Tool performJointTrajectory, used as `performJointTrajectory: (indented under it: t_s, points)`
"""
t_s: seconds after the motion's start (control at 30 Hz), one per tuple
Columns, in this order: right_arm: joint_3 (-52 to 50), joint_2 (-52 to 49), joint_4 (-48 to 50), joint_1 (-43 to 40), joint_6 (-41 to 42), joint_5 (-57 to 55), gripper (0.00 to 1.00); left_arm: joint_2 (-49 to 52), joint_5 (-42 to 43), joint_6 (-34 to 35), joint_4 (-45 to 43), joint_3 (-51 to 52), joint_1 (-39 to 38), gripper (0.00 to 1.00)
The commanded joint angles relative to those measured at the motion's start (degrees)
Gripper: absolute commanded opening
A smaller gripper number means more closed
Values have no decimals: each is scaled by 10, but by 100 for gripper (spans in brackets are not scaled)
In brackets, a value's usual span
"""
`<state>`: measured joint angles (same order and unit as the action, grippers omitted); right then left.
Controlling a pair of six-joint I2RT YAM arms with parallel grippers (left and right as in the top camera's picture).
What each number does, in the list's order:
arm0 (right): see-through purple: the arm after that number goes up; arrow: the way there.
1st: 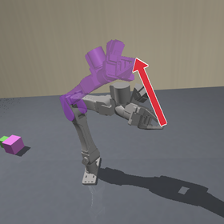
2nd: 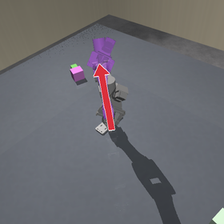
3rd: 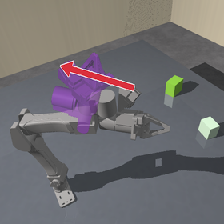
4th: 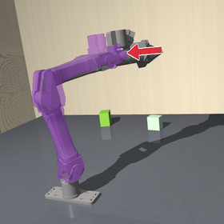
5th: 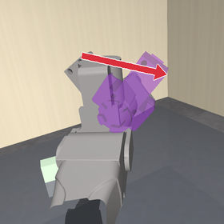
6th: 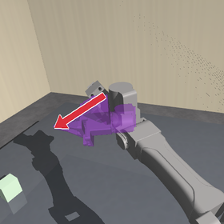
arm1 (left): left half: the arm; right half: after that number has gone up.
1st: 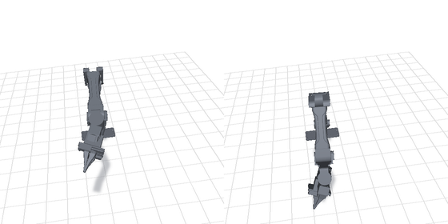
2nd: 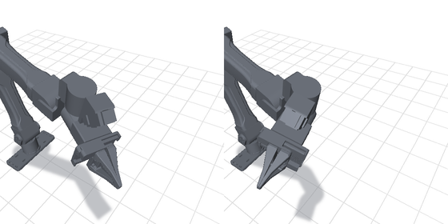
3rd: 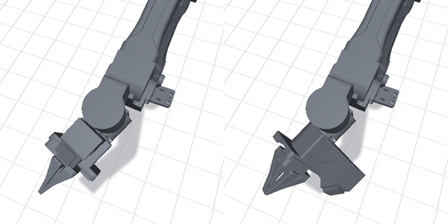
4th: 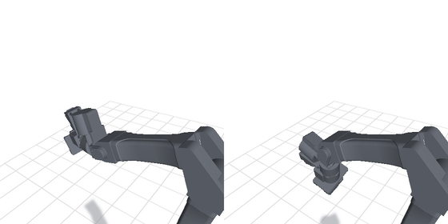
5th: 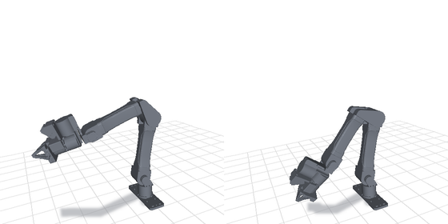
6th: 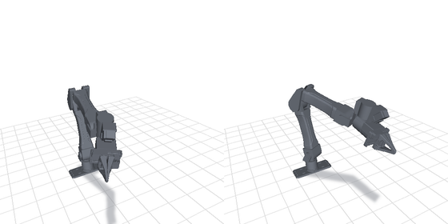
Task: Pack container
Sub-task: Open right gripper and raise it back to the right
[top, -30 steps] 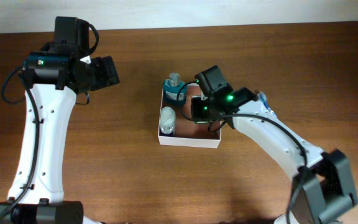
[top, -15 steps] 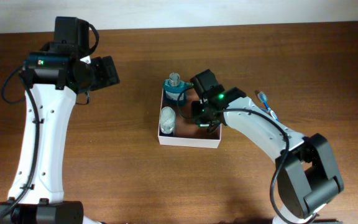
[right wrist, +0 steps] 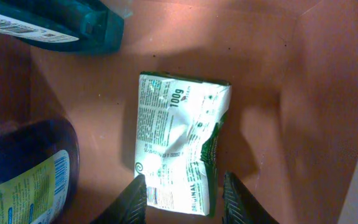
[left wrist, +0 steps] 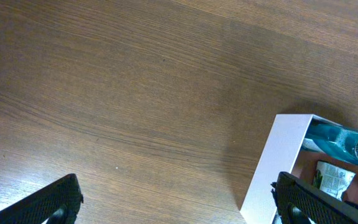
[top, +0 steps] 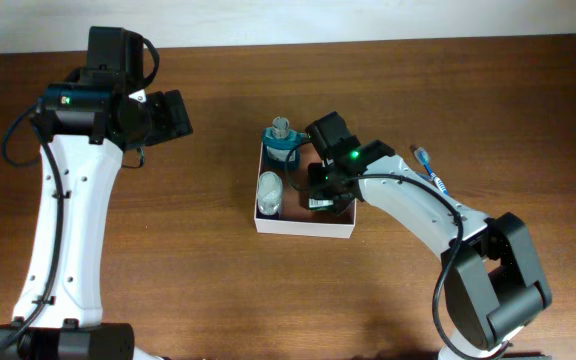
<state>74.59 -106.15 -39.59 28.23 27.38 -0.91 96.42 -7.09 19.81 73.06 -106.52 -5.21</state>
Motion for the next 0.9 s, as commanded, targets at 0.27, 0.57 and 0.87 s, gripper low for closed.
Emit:
performJointTrajectory:
  t_s: [0.27, 0.57, 0.87]
  points:
    - [99, 90, -113, -3, -61, 12, 33, -6, -2, 3, 0, -5, 1, 99]
    - [125, 200, -268, -89, -59, -84, 33, -6, -2, 3, 0, -5, 1, 99]
    - [87, 193, -318, -217, -59, -73, 98, -6, -2, 3, 0, -5, 1, 99]
